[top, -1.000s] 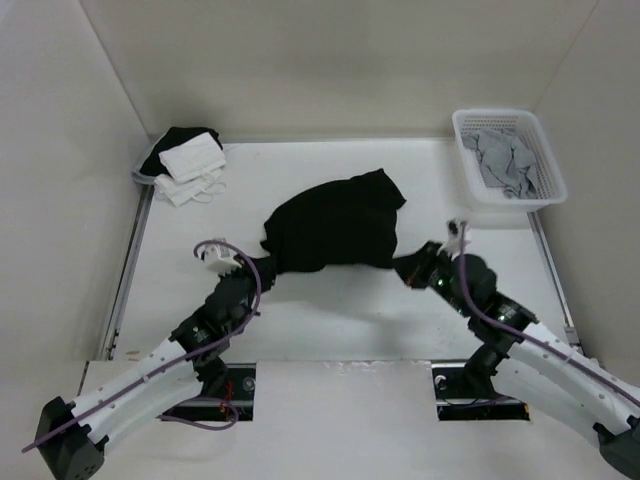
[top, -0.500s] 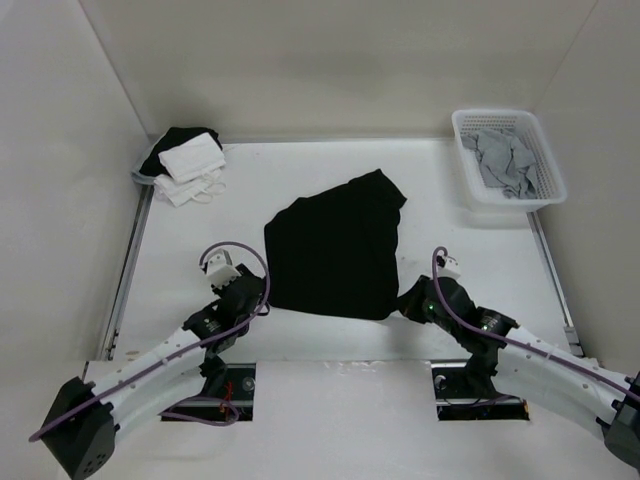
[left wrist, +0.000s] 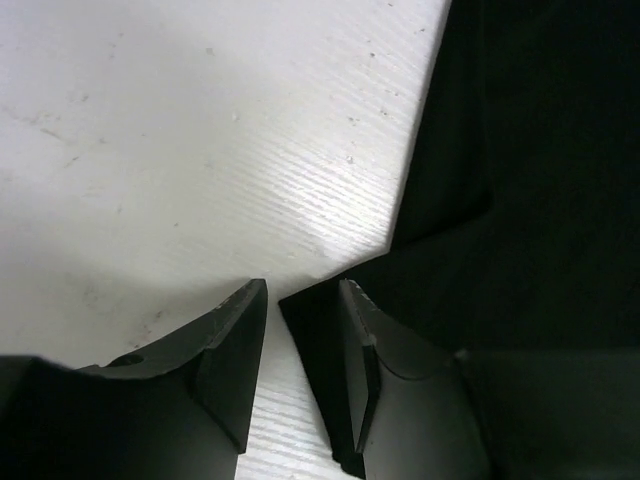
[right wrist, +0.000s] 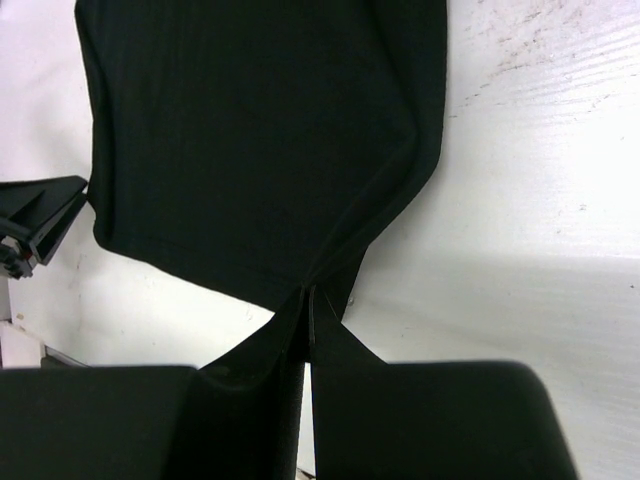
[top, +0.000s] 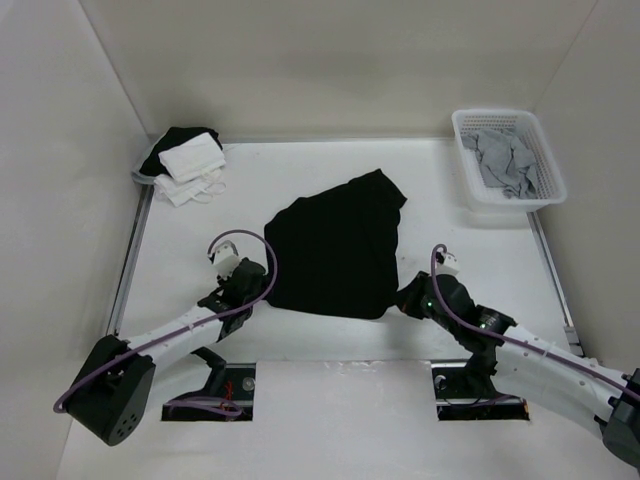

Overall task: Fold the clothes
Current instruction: Flatten the tank top out

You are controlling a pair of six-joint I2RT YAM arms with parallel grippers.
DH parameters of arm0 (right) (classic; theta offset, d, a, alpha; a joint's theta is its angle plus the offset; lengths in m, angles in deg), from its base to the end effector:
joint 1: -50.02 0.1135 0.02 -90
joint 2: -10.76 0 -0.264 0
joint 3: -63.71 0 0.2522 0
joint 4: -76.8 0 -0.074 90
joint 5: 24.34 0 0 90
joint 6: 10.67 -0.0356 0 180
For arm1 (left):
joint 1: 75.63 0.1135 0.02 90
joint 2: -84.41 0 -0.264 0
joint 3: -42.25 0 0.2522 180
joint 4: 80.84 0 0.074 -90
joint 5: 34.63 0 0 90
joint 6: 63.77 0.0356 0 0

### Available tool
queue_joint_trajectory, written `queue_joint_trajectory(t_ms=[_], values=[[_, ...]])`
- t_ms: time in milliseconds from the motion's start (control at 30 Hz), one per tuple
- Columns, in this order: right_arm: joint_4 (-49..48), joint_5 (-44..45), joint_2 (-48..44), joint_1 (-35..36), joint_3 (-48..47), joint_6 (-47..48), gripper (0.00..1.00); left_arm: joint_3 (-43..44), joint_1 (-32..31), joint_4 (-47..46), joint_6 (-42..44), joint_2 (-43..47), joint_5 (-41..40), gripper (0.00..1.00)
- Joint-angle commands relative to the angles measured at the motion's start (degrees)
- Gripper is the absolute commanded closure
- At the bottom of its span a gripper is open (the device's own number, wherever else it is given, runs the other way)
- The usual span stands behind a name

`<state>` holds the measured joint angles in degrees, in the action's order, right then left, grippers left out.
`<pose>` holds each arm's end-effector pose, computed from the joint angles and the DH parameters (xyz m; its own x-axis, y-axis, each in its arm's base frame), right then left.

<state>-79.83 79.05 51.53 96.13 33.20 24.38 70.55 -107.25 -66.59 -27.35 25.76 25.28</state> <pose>0.1160 0.1086 0.1808 -0.6850 0.4367 -0.5832 -0.0115 0.7939 0.6080 0.1583 -0.0765 0.1379 -0.4754 -0.5249 -0.7060 -0.3923 0.8448 -0.3640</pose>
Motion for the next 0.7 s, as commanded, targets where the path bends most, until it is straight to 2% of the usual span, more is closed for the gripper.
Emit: queue_joint_trajectory(t_ms=[0,67,167,333,433,500,667], values=[[-3.45,0.15,-0.87,-0.27,0.23,0.91,0.93,1.98,0.02,-0.05,1.55,-2.34,3.72,0.64],[-3.8,0.06,-0.78,-0.36,0.32,0.91,0.93,2.41,0.02,-0.05,1.99,-3.22,4.42,0.66],[-3.98,0.06,-1.05,-0.45,0.32,0.91,0.93,3.12,-0.24,1.17,2.69,-4.19,5.48,0.74],[-4.42,0.06,-0.87,-0.45,-0.21,1.35,0.93,3.47,-0.15,4.61,2.69,-2.26,3.81,0.81],[-4.86,0.06,-1.48,-0.36,-0.47,1.52,0.93,2.95,0.29,3.82,2.96,-2.08,4.68,0.92],[-4.86,0.06,-1.75,-0.36,-0.47,1.52,0.93,2.51,0.2,3.11,3.05,-0.16,4.86,0.95],[-3.55,1.46,-2.98,-0.54,-3.54,4.41,0.95,6.53,-0.77,6.52,3.83,12.03,4.86,1.0]])
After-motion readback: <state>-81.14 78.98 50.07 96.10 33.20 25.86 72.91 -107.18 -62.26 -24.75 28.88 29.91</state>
